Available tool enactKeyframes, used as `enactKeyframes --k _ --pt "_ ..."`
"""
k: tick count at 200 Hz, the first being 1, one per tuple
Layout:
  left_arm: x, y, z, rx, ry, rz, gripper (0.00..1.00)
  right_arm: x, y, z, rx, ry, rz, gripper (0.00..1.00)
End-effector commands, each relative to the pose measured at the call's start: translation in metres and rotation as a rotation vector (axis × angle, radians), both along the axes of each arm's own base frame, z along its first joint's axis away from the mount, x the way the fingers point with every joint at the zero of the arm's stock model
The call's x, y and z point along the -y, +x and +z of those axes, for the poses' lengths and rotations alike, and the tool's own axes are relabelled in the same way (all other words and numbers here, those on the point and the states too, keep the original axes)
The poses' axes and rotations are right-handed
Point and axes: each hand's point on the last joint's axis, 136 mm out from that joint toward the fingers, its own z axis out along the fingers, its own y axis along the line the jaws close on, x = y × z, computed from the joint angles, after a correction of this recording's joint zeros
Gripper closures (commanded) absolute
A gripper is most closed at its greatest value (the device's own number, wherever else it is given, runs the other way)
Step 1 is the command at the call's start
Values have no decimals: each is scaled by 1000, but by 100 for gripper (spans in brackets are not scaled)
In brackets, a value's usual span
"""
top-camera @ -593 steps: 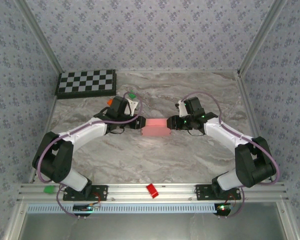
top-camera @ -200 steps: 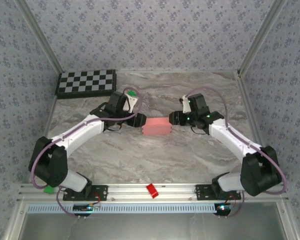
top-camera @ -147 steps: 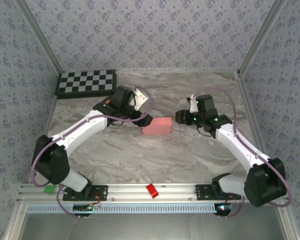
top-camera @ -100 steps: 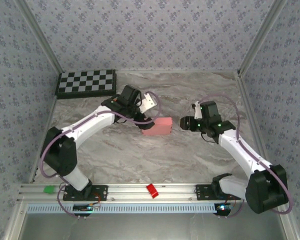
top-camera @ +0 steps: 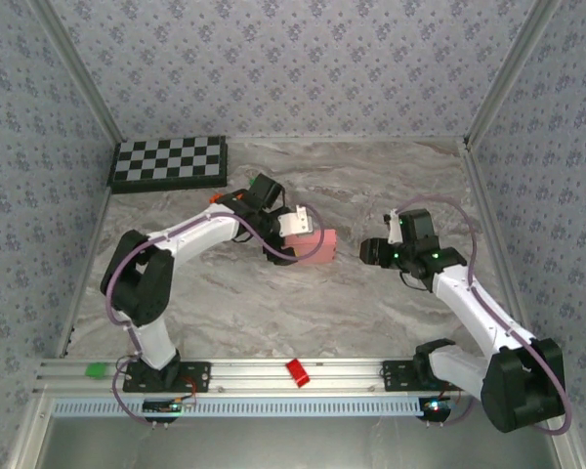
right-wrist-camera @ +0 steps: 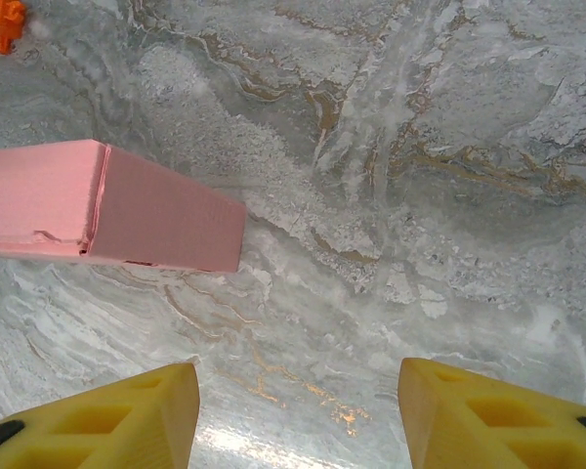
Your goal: Fold the paper box
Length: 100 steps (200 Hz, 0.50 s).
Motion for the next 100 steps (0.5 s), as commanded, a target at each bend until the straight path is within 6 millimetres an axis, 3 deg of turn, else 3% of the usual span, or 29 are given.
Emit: enactKeyframes --k 1,40,100 --pt "11 10 8 51 -16 -41 16 3 -5 -2 -14 -1 -3 42" --pt "13 12 1 63 -6 -50 23 6 -6 -5 -23 -1 -11 42" --pt "11 21 0 100 12 3 46 10 -6 -9 -37 4 -26 42"
